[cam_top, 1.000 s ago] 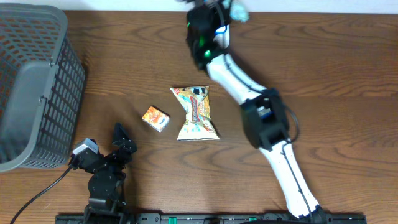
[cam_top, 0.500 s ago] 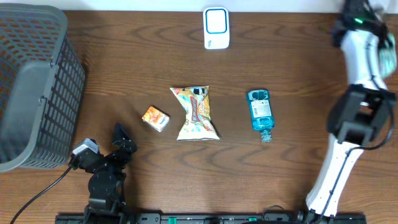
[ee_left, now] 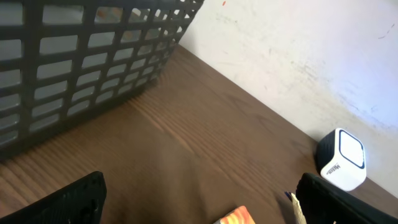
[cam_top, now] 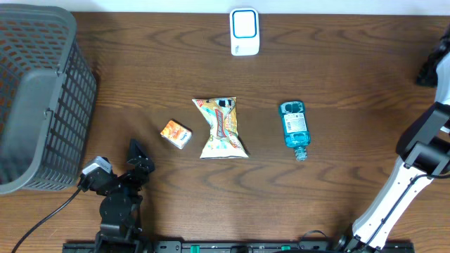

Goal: Scan the item barcode
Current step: 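Swing the right gripper to the table's right edge and release pouch, then reach the right gripper down and grasp the teal mouthwash bottle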

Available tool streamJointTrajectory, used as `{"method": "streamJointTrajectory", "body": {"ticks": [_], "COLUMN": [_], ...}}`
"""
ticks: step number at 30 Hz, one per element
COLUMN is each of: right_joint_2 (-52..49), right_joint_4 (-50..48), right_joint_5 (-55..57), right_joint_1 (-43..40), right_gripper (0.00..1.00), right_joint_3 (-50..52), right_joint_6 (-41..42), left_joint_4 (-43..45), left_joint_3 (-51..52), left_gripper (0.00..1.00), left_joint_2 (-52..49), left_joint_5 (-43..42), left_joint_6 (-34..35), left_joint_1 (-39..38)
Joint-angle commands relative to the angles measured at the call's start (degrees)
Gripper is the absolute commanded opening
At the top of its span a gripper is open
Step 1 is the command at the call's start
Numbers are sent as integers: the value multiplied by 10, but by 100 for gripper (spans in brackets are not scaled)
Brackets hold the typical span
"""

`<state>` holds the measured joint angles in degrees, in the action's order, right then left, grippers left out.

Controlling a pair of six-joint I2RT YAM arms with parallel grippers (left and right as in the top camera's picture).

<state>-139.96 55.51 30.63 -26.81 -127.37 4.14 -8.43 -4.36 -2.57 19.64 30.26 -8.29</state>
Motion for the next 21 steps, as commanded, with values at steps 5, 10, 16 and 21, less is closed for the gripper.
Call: {"method": "streamJointTrajectory", "body": {"ticks": [5, 10, 16, 21], "right_joint_2": [190, 247, 273, 310], "right_joint_4": [102, 228, 368, 418], "right_joint_5": [-314, -365, -389, -403], "right_joint_1": [126, 213, 292, 319], "right_gripper": [99, 99, 99, 99], "right_joint_3": [-9, -9, -9, 10], "right_joint_6": [46, 138, 148, 114], "left_joint_4": [-4, -4, -4, -4], "left_joint_3": [15, 15, 15, 15], "left_gripper": [98, 98, 98, 98], "left_joint_2": [0, 0, 0, 0], "left_joint_5": [4, 4, 4, 4], "left_joint_6": [5, 5, 5, 5], "left_joint_1": [1, 1, 1, 1]}}
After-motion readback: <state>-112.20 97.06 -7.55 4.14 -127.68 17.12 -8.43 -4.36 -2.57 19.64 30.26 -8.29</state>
